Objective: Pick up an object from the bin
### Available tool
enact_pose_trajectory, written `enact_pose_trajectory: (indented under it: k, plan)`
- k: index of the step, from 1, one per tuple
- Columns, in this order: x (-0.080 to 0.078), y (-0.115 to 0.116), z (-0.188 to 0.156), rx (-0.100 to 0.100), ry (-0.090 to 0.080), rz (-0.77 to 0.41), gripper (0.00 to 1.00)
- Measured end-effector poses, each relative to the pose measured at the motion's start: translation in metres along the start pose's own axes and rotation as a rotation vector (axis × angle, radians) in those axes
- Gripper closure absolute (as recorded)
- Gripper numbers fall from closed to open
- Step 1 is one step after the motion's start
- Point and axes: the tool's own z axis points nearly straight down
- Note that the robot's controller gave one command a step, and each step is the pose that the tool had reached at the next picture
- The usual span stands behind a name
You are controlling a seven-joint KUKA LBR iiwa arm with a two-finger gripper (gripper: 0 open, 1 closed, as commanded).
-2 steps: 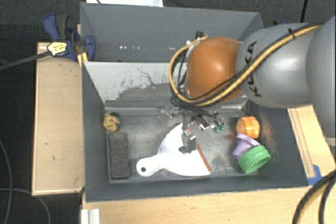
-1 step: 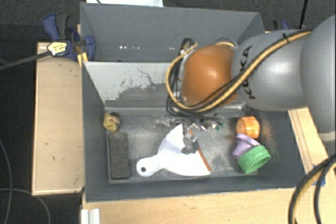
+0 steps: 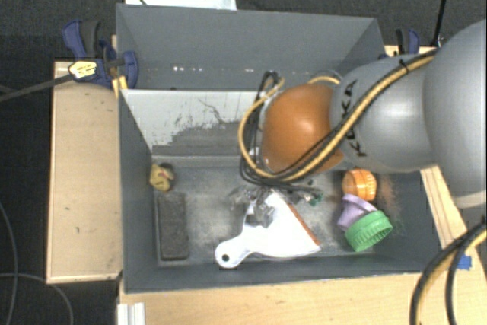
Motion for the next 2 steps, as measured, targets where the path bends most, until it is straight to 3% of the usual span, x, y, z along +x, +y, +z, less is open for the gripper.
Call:
enact_pose_trajectory:
  k: [2]
  plan:
    - [0.0005,0.0006,-0.0038,-0.002,0.002,0.001,1.00]
